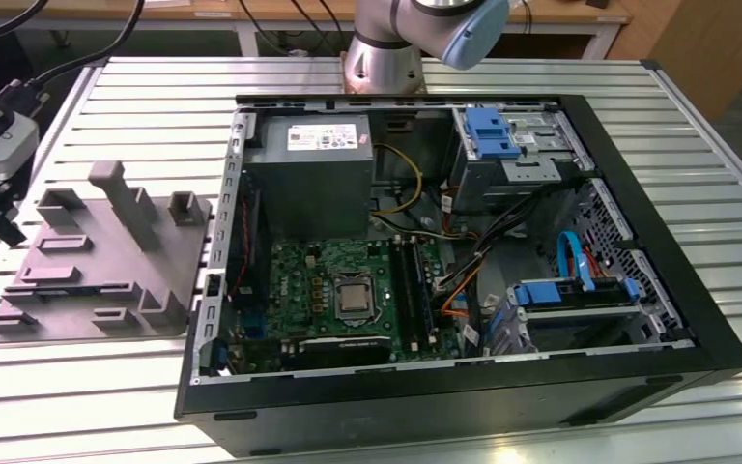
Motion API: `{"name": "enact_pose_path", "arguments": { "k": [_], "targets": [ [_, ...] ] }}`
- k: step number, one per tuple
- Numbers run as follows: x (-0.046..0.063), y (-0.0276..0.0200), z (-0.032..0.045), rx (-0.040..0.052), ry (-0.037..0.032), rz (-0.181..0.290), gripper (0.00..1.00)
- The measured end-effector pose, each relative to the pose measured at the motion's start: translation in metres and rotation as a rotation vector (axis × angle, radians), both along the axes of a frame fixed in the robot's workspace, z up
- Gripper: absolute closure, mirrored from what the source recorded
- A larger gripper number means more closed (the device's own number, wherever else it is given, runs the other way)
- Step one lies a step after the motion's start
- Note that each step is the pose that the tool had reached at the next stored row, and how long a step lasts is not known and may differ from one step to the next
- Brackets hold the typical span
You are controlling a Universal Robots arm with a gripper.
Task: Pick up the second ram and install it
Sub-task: 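Pick up the second ram and move it above second insertion slot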
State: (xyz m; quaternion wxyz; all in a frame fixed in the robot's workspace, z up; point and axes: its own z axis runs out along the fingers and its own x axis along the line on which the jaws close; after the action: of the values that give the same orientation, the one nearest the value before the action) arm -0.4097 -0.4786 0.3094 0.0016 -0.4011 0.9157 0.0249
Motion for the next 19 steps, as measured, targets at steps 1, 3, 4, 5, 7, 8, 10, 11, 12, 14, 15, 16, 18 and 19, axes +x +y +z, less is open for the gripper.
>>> {"name": "enact_pose_path", "arguments": {
  "k": [1, 3, 4, 5, 7, 8, 10, 11, 12, 14, 15, 16, 18, 19],
  "targets": [
    [0.0, 0.0, -0.0001, 0.0, 0.0, 0.018, 0.9],
    [0.0, 0.0, -0.0003, 0.0, 0.0, 0.054, 0.9],
    [0.0, 0.0, -0.0004, 0.0, 0.0, 0.072, 0.9],
    [0.0, 0.0, -0.0005, 0.0, -0.0001, 0.09, 0.9],
    [0.0, 0.0, -0.0007, 0.0, -0.0001, 0.127, 0.9],
    [0.0, 0.0, -0.0008, 0.0, 0.0, 0.145, 0.9],
    [0.0, 0.0, -0.001, 0.0, 0.0, 0.181, 0.9],
    [0.0, 0.0, -0.001, 0.0, 0.0, 0.199, 0.9],
    [0.0, 0.0, -0.0012, 0.0, -0.0001, 0.217, 0.9],
    [0.0, 0.0, -0.0014, 0.0, 0.0, 0.255, 0.9],
    [0.0, 0.0, -0.0014, 0.0, 0.0, 0.273, 0.9],
    [0.0, 0.0, -0.0015, 0.0, 0.0, 0.291, 0.9],
    [0.0, 0.0, -0.0018, 0.0, 0.0, 0.327, 0.9],
    [0.0, 0.0, -0.0018, 0.0, 0.0001, 0.346, 0.9]
  ]
}}
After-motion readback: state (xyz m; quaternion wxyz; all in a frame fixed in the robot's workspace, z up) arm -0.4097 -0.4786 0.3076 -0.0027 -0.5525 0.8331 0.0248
